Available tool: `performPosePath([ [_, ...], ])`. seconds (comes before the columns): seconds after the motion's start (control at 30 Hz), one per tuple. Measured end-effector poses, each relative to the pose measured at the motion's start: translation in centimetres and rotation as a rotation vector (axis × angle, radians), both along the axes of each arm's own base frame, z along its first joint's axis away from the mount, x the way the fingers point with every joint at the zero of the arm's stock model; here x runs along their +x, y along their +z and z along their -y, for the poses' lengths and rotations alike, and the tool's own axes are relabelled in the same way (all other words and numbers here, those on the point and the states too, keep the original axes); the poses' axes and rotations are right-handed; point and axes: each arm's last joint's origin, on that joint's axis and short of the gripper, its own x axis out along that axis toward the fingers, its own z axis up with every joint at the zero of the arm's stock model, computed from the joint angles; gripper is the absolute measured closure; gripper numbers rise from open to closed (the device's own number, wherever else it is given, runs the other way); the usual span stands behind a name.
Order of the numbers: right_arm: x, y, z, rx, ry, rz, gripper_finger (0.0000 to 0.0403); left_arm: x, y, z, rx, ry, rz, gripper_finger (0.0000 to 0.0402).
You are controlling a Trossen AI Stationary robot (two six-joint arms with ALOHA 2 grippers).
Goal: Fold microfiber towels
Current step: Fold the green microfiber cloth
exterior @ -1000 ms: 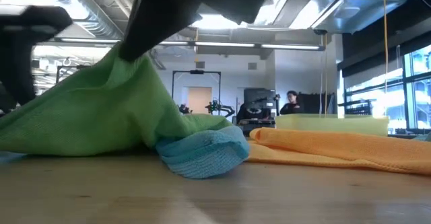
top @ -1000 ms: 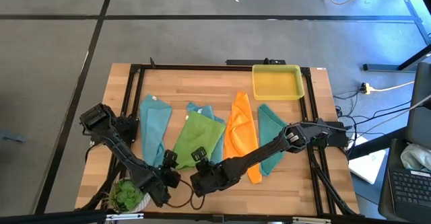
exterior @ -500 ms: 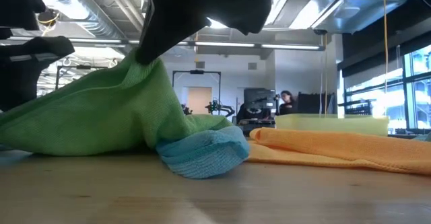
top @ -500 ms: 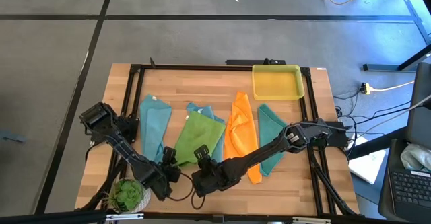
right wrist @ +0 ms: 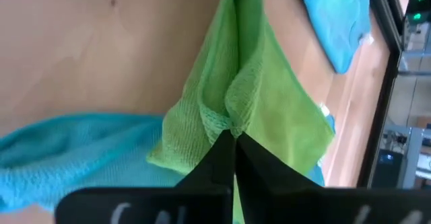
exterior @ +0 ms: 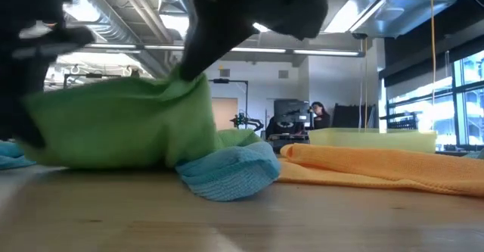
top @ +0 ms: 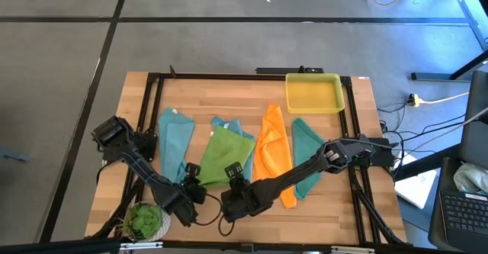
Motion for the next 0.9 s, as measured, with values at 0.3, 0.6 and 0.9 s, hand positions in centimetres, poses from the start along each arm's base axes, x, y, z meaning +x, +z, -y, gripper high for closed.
performPosePath([
  [0.3, -2.4, 4.6, -0.1, 0.024, -0.065, 0.054, 0.0396, 1.1, 5.3, 1.0, 0.073, 0.003, -0.008, 0.0401],
  [0.6, -5.2, 9.2, 0.0, -0.129, -0.075, 0.153, 0.0396, 1.3, 10.4, 0.1, 0.312, 0.034, 0.079, 0.0401],
  [0.9, -5.6, 13.0, 5.5, -0.35, -0.197, 0.209, 0.0396, 4.2, 12.4, -4.8, 0.551, 0.121, 0.196, 0.0401],
])
